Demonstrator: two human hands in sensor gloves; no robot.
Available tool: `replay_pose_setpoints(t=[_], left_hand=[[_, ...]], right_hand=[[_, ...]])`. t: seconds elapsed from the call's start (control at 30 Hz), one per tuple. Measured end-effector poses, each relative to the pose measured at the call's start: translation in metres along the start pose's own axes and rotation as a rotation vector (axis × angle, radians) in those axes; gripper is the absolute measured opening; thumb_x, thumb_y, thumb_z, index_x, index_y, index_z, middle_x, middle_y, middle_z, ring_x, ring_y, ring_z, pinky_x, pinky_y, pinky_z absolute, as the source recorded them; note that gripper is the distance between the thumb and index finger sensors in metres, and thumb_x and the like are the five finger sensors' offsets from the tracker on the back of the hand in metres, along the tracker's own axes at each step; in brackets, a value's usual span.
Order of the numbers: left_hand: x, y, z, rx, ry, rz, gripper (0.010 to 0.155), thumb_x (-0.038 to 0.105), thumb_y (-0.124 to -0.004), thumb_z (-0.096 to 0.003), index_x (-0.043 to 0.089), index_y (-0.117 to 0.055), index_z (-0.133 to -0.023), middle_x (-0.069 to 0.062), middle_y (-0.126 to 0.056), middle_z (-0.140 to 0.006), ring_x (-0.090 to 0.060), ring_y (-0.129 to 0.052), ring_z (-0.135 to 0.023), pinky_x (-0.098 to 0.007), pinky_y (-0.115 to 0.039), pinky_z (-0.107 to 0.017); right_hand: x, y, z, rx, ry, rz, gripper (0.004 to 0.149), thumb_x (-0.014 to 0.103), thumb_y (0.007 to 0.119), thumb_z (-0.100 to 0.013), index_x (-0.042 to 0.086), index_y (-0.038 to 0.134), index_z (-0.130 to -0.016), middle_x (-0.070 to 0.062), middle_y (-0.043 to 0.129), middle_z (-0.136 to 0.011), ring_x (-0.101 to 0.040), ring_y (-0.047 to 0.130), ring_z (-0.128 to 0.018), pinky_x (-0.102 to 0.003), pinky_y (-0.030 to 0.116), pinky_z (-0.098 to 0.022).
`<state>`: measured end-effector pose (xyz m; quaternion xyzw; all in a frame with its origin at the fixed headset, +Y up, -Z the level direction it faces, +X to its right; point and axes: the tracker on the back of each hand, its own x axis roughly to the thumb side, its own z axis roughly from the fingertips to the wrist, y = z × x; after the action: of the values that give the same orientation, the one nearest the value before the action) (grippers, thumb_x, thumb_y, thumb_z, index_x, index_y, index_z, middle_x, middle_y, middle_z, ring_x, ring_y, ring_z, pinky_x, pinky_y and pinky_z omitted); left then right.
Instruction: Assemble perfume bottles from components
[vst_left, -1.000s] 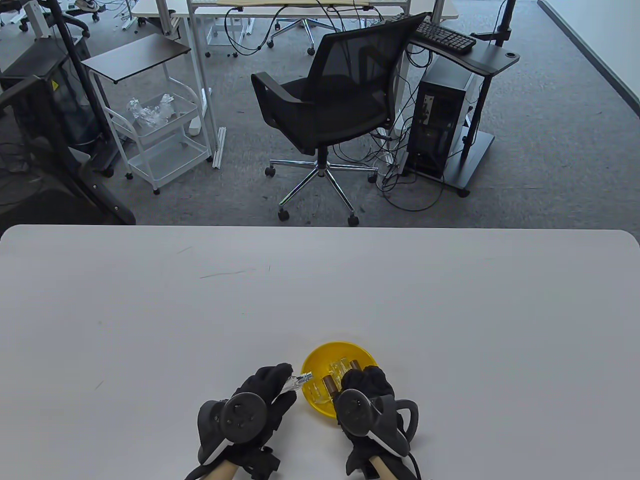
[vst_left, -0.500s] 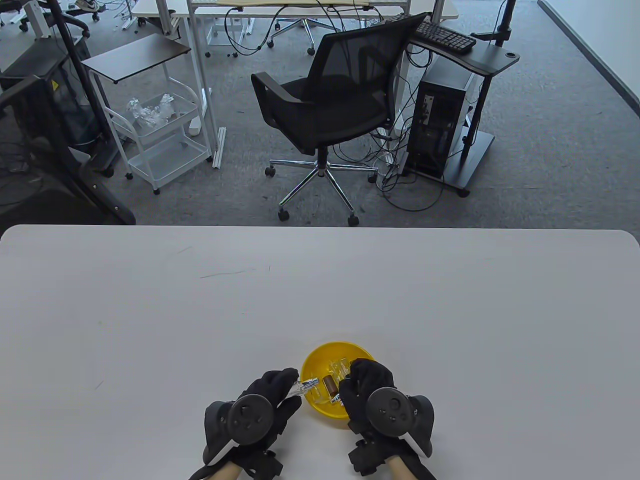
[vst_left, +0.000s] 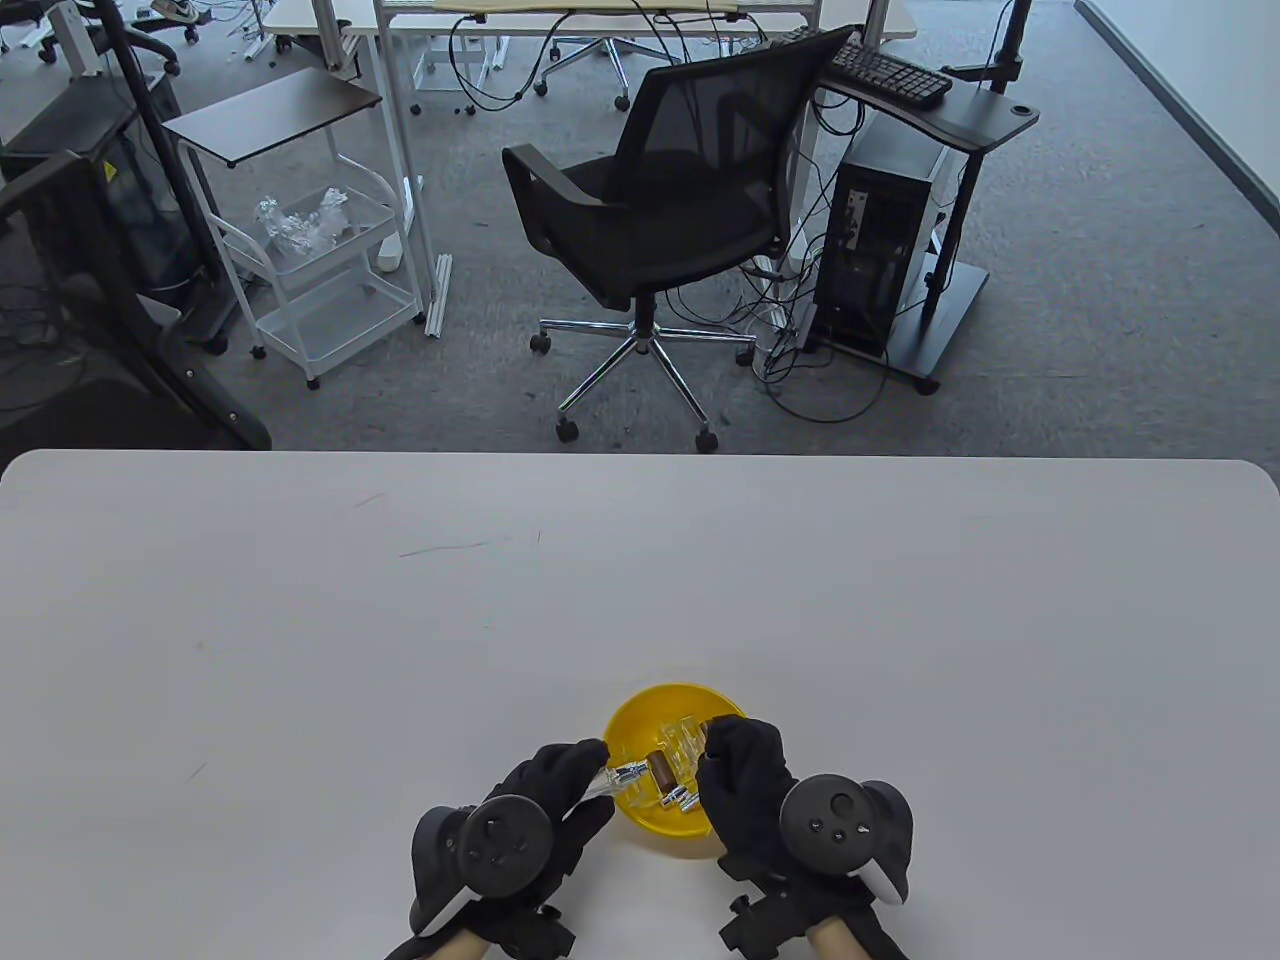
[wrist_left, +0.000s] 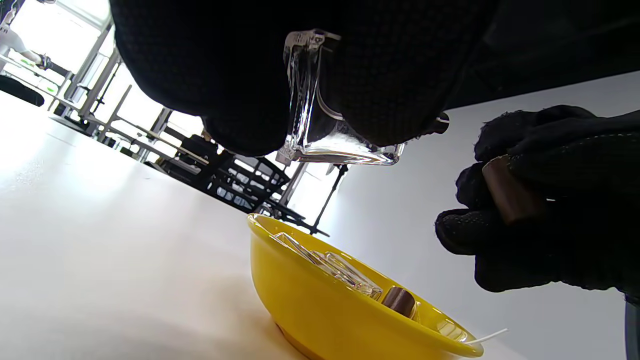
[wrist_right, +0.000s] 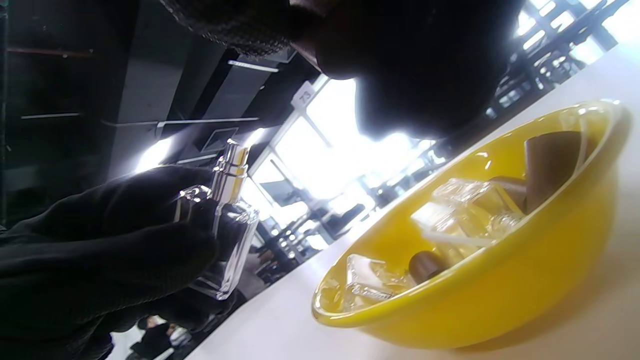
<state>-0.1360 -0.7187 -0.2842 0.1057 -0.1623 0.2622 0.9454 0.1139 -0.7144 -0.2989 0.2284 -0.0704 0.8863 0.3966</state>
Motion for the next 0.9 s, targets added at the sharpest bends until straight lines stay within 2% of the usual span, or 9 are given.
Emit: replay_pose_setpoints(t=[0.07, 0.13, 0.2, 0.27, 0.4, 0.63, 0.9], left_hand=[[0.000, 0.000, 0.000, 0.000, -0.003, 0.002, 0.055, 0.038, -0.088, -0.0463, 0.027, -0.074, -0.099, -0.006, -0.085, -0.090, -0.027, -0.095, -0.065, -0.041, -0.083, -0.052], [-0.001, -0.001, 0.000, -0.002, 0.004, 0.020, 0.055, 0.038, -0.088, -0.0463, 0.027, -0.074, -0.099, -0.006, -0.084, -0.090, -0.027, -0.095, -0.065, -0.041, -0.083, -0.052], [-0.001, 0.000, 0.000, 0.001, 0.005, 0.030, 0.055, 0.038, -0.088, -0.0463, 0.027, -0.074, -0.099, -0.006, -0.085, -0.090, -0.028, -0.095, -0.065, -0.041, -0.083, -0.052], [-0.001, 0.000, 0.000, 0.004, 0.005, 0.031, 0.055, 0.038, -0.088, -0.0463, 0.027, -0.074, -0.099, -0.006, -0.084, -0.090, -0.028, -0.095, -0.066, -0.041, -0.083, -0.052], [-0.001, -0.001, 0.000, -0.005, -0.004, 0.031, 0.055, 0.038, -0.088, -0.0462, 0.028, -0.075, -0.098, -0.006, -0.085, -0.090, -0.027, -0.095, -0.066, -0.041, -0.083, -0.052], [0.005, -0.005, 0.001, -0.019, -0.045, 0.018, 0.054, 0.038, -0.088, -0.0459, 0.030, -0.075, -0.098, -0.005, -0.085, -0.090, -0.027, -0.095, -0.066, -0.041, -0.083, -0.053], [0.015, -0.008, 0.003, -0.034, -0.104, 0.015, 0.054, 0.038, -0.088, -0.0456, 0.030, -0.076, -0.098, -0.005, -0.085, -0.090, -0.027, -0.095, -0.066, -0.041, -0.083, -0.053]], right_hand=[[0.001, 0.002, 0.000, 0.047, -0.017, -0.028, 0.057, 0.022, 0.066, -0.063, 0.002, 0.030, -0.102, -0.026, 0.052, -0.096, -0.042, 0.084, -0.068, -0.049, 0.080, -0.048], [0.002, 0.004, 0.000, 0.073, -0.033, 0.003, 0.060, 0.022, 0.068, -0.063, 0.003, 0.028, -0.102, -0.024, 0.053, -0.097, -0.040, 0.083, -0.067, -0.039, 0.080, -0.043], [0.003, 0.004, 0.000, 0.076, -0.043, 0.022, 0.061, 0.022, 0.072, -0.061, 0.004, 0.031, -0.103, -0.021, 0.056, -0.099, -0.040, 0.084, -0.068, -0.033, 0.081, -0.040], [0.003, 0.004, 0.001, 0.072, -0.048, 0.019, 0.061, 0.021, 0.075, -0.060, 0.006, 0.036, -0.103, -0.018, 0.060, -0.101, -0.039, 0.083, -0.070, -0.031, 0.081, -0.040], [0.002, 0.003, 0.001, 0.059, -0.052, -0.022, 0.051, 0.021, 0.079, -0.058, 0.011, 0.053, -0.100, -0.016, 0.069, -0.099, -0.039, 0.083, -0.071, -0.030, 0.081, -0.042], [0.001, 0.003, 0.002, 0.042, -0.049, -0.144, 0.044, 0.018, 0.072, -0.059, 0.006, 0.062, -0.100, -0.023, 0.064, -0.102, -0.043, 0.081, -0.073, -0.031, 0.082, -0.046], [0.010, 0.012, 0.002, 0.068, -0.090, -0.082, 0.040, 0.015, 0.067, -0.060, 0.004, 0.066, -0.099, -0.025, 0.062, -0.103, -0.046, 0.078, -0.077, -0.035, 0.081, -0.051]])
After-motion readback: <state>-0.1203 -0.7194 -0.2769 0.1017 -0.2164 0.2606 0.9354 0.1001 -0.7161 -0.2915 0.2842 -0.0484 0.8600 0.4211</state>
